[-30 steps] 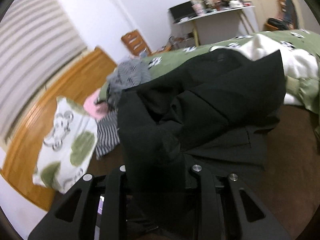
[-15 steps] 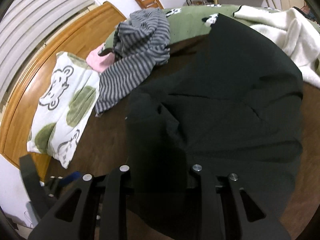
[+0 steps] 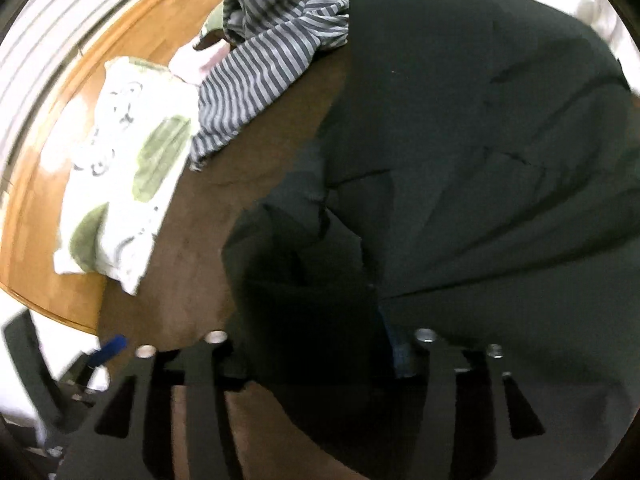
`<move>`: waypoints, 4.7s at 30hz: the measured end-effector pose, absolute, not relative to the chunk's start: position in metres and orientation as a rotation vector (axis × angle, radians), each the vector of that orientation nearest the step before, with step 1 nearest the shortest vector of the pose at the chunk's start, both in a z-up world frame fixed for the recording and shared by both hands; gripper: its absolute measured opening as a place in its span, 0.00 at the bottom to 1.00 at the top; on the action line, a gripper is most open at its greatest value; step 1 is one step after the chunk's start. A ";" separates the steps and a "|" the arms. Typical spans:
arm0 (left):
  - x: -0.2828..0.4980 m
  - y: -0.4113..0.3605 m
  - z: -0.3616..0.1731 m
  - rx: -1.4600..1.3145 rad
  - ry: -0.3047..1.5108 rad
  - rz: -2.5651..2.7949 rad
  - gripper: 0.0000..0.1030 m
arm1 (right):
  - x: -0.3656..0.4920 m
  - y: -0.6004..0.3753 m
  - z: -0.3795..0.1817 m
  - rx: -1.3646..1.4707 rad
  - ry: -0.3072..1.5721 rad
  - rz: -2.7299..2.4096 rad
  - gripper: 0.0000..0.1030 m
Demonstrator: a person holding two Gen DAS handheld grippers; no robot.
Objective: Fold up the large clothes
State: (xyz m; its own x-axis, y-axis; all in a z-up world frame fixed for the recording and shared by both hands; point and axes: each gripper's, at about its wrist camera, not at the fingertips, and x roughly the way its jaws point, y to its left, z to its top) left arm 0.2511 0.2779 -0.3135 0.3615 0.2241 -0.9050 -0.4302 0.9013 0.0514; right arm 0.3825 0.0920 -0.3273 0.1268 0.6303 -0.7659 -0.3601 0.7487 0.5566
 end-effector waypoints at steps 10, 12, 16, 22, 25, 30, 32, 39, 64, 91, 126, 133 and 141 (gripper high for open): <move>0.235 0.304 -0.296 -0.277 1.054 0.443 0.94 | 0.380 0.056 -0.262 0.345 1.136 0.811 0.90; 0.239 0.302 -0.284 -0.274 1.019 0.395 0.94 | 0.388 0.042 -0.242 0.256 1.096 0.809 0.91; 0.254 0.283 -0.263 -0.250 0.971 0.215 0.94 | 0.410 0.027 -0.216 0.077 1.011 0.850 0.91; 0.293 0.244 -0.251 -0.193 0.953 -0.093 0.94 | 0.450 0.024 -0.192 -0.207 0.901 0.964 0.91; 0.316 0.223 -0.253 -0.146 0.952 -0.201 0.94 | 0.473 0.025 -0.192 -0.289 0.888 1.001 0.91; 0.347 0.202 -0.259 -0.133 0.956 -0.345 0.93 | 0.511 0.039 -0.207 -0.373 0.909 1.085 0.88; 0.358 0.196 -0.262 -0.143 0.965 -0.409 0.91 | 0.523 0.049 -0.217 -0.414 0.931 1.119 0.84; 0.377 0.188 -0.295 -0.158 1.064 -0.492 0.79 | 0.552 0.079 -0.248 -0.503 0.973 1.164 0.75; 0.352 0.192 -0.321 -0.204 1.205 -0.599 0.49 | 0.566 0.083 -0.239 -0.491 0.946 1.046 0.02; 0.345 0.207 -0.339 -0.235 1.226 -0.580 0.51 | 0.572 0.109 -0.317 -0.668 1.199 1.113 0.03; 0.344 0.189 -0.369 -0.232 1.257 -0.506 0.70 | 0.587 0.100 -0.349 -0.507 1.118 0.948 0.51; 0.332 0.178 -0.336 -0.189 1.229 -0.448 0.90 | 0.577 0.063 -0.289 -0.438 1.052 0.863 0.89; 0.330 0.199 -0.294 -0.209 1.159 -0.301 0.94 | 0.552 -0.001 -0.236 -0.256 1.045 0.826 0.93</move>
State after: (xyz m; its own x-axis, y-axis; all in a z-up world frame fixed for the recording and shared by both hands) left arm 0.3297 0.1986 -0.2937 0.3672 -0.3393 -0.8661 0.1250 0.9407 -0.3155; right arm 0.5520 -0.0006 -0.2363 0.2408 0.4801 -0.8435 -0.7093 0.6803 0.1847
